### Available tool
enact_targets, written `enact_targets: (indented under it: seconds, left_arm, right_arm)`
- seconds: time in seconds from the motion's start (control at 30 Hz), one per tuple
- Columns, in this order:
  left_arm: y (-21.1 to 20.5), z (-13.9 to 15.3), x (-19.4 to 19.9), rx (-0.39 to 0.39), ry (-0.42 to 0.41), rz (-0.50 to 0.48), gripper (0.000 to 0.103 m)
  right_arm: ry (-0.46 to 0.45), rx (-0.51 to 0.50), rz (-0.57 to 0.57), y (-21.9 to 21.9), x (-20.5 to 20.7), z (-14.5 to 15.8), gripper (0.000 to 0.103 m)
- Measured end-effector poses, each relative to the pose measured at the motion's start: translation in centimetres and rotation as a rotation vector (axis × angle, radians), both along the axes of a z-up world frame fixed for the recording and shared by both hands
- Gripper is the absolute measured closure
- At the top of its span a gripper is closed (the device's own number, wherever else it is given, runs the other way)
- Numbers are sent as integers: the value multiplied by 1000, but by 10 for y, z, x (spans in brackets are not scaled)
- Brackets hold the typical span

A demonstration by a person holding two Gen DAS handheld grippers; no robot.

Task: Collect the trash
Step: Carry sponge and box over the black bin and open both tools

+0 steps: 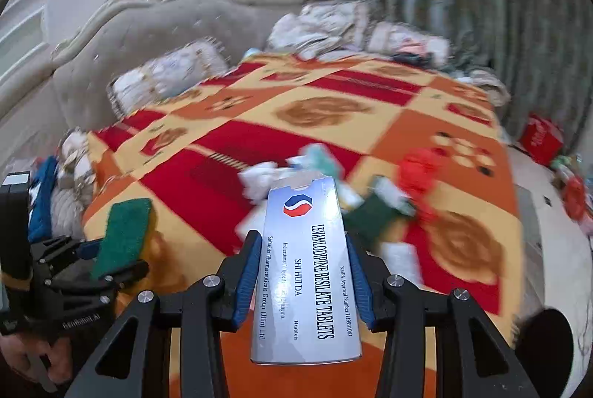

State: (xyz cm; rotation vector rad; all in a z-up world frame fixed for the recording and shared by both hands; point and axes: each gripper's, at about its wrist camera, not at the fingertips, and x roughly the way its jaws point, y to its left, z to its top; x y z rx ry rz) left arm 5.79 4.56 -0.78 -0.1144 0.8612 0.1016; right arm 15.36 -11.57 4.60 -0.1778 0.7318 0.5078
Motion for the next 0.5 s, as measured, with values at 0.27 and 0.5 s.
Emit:
enact_targets:
  seconds: [0.27, 0.5]
  left_arm:
    - [-63, 21, 13, 51, -25, -92, 45]
    - [-128, 38, 30, 95, -53, -164, 45]
  right_arm:
    - [-141, 36, -290, -121, -16, 10, 59]
    - [-232, 60, -444, -212, -18, 6, 59]
